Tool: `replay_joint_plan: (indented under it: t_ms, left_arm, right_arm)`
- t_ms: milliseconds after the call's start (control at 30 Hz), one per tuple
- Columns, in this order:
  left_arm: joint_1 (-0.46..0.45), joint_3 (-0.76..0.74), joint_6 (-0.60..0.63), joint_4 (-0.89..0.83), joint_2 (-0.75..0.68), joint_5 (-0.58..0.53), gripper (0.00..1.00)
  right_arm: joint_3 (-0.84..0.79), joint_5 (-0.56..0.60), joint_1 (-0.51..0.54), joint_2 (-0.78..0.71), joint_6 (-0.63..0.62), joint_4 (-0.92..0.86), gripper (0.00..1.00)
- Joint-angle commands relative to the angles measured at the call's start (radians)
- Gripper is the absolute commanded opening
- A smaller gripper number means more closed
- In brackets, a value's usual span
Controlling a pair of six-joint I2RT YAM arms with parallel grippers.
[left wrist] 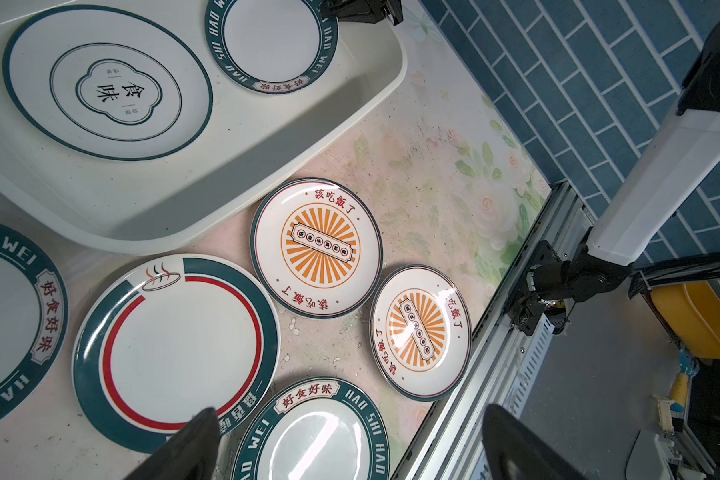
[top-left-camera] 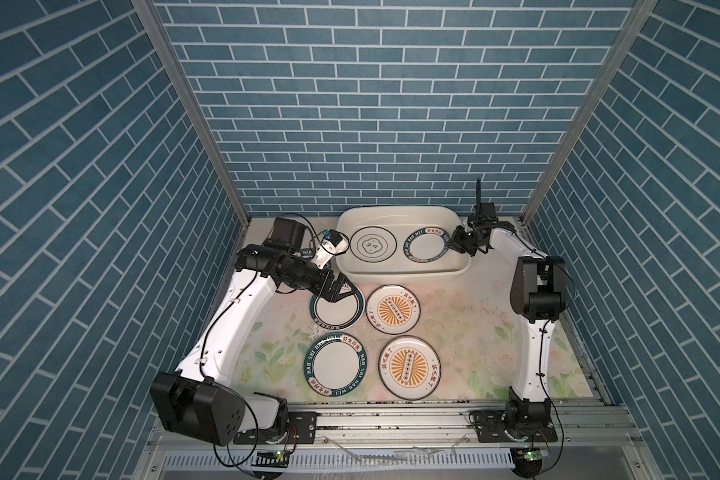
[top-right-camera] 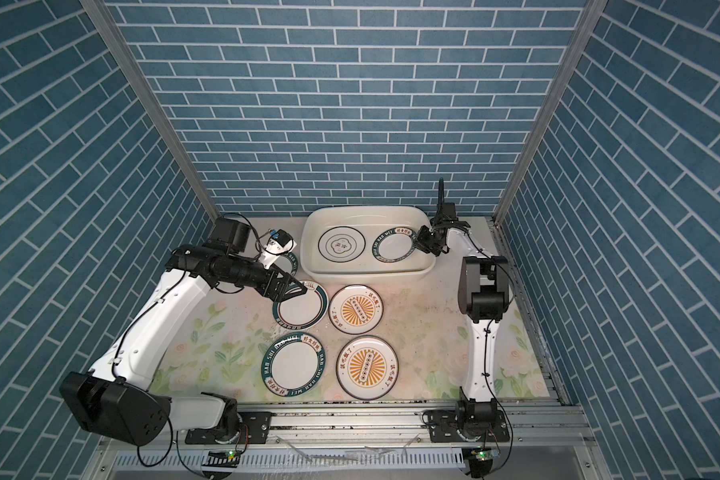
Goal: Place the plates into the plastic bin on the countertop
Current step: 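Lower the green-rimmed plate into the bin beside the white plate, open right gripper, then move the right gripper back to the orange sunburst plate nearest it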
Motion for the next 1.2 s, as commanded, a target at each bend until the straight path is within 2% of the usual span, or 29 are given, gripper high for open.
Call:
replay_joint_plan:
  t_ms: [0,300,533,700,833,933,1067,1167]
  left_arm:
    - [0.005,-0.013,-0.001,0.003,-0.011,0.015,0.99]
    - [0.005,-0.027,-0.008,0.009,-0.023,0.024,1.00]
    - [0.005,-0.032,-0.010,0.016,-0.025,0.028,1.00]
    - [0.005,-0.033,-0.014,0.020,-0.024,0.010,1.00]
    - [0.005,-0.038,-0.050,0.043,-0.024,-0.026,1.00]
    - [0.005,-0.059,-0.096,0.084,-0.023,-0.058,1.00]
    - [0.005,-0.071,-0.154,0.111,-0.006,-0.070,1.00]
    - [0.005,-0.091,-0.191,0.136,0.000,-0.060,1.00]
  right_arm:
    - [0.028,0.020,0.012,0.036,-0.001,-0.054,0.03]
    - [0.031,0.057,0.014,0.035,-0.007,-0.115,0.26]
    - [0.024,0.066,0.014,0.027,-0.019,-0.140,0.28]
    - [0.036,0.085,0.015,-0.032,-0.026,-0.136,0.28]
    - [0.046,0.111,0.014,-0.180,-0.035,-0.134,0.28]
    - [-0.012,0.135,0.024,-0.341,-0.044,-0.140,0.27]
    - [-0.218,0.129,0.052,-0.609,-0.046,-0.142,0.27]
    - [-0.422,0.086,0.064,-0.806,0.002,-0.164,0.27]
